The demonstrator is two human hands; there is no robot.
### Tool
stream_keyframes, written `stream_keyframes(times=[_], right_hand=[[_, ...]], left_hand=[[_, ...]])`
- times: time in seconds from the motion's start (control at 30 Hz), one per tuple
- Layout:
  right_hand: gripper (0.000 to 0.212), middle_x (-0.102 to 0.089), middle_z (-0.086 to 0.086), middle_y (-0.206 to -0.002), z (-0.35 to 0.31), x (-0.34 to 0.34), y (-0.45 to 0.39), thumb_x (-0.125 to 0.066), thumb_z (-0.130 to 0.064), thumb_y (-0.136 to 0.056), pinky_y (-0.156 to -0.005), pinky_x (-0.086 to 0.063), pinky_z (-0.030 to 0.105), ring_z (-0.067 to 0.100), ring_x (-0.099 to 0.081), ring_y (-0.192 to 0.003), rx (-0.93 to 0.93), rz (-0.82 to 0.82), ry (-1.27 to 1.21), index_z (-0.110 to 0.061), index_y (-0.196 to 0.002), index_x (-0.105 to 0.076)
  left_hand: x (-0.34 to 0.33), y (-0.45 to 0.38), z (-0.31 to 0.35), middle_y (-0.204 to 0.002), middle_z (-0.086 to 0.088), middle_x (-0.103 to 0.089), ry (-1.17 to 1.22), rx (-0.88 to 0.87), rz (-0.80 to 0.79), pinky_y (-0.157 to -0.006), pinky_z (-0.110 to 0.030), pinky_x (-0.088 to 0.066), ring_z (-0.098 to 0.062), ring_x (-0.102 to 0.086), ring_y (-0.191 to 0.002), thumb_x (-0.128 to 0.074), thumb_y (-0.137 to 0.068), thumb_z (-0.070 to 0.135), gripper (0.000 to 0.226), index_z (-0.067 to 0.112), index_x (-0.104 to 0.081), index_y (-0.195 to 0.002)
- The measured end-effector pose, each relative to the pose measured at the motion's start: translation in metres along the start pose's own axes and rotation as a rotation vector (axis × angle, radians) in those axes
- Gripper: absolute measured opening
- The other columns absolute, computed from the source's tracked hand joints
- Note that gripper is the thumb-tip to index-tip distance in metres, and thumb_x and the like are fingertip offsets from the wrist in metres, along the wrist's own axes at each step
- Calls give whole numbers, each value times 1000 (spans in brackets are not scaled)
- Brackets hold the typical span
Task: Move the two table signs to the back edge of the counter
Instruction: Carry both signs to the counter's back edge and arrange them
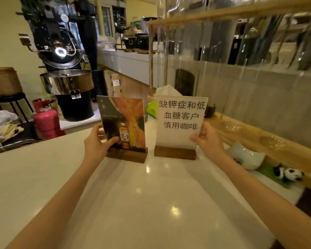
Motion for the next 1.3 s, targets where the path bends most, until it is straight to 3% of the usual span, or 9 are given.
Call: stream_keyframes(times=[0.1,0.2,0.43,0.67,0.9,1.03,1.17,1.3], right_hand=[[40,-62,4,-120,12,23,-11,-60,0,-82,-92,-50,37,17,-57,-111,-49,49,12,-15,-118,-50],[40,-62,5,-123,23,41,-24,-62,-3,-81,-93,-50,44,20,-58,-110,-100,86,119,-16,-117,-51],[42,-62,3,-124,32,67,-34,-60,-2,-82,-93,-51,40,18,-58,-109,-143,105,127,-15,-121,-50],[34,-66,5,-116,44,89,-37,-63,-5,-79,-87,-54,43,20,-62,-101,-167,227,185,-21,-107,-53],[28,-65,5,-119,49,105,-32,-63,-5,-81,-79,-53,28,20,-61,-107,-160,287,204,-19,-102,-53],[26,-66,6,-116,57,110,-31,-64,-7,-80,-84,-56,39,20,-63,-104,-186,308,213,-19,-100,-52],[25,-67,6,-117,61,114,-31,-64,-9,-81,-81,-57,35,20,-64,-101,-189,337,249,-18,-101,-53],[26,-66,6,-118,63,116,-32,-65,-11,-81,-77,-57,31,20,-64,-100,-182,341,263,-15,-103,-52]], left_hand=[[-32,-13,13,-120,-18,-61,19,-4,-28,-86,-46,-49,-33,-57,-106,-72,-74,24,56,10,-46,-121],[-62,-25,25,-120,-17,-61,22,-6,-58,-86,-46,-50,-33,-58,-106,-72,-74,26,56,12,-45,-121],[-115,-45,47,-123,-16,-59,56,-40,-130,-87,-42,-48,-32,-56,-107,-72,-74,23,57,11,-45,-123],[-158,-67,63,-127,-17,-55,87,-77,-211,-87,-34,-43,-32,-53,-113,-71,-75,18,60,9,-42,-127],[-204,-89,74,-129,-14,-52,145,-76,-356,-93,-44,-48,-31,-51,-117,-69,-76,19,58,16,-39,-127],[-224,-97,82,-130,-15,-49,231,-81,-432,-89,-37,-47,-30,-48,-119,-67,-77,11,56,15,-39,-126],[-241,-103,89,-127,-14,-50,300,-69,-499,-91,-41,-49,-29,-50,-115,-67,-77,6,58,14,-39,-126],[-254,-108,95,-114,-7,-51,351,-40,-524,-74,-27,-49,-23,-52,-104,-66,-77,4,53,16,-42,-123]])
Point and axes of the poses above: each hand's wrist, its own y-axis away from the middle knuckle, its own x-axis out of the back of the hand, z = x × y, the point moved 7 cm from there along -y, towards the middle knuckle
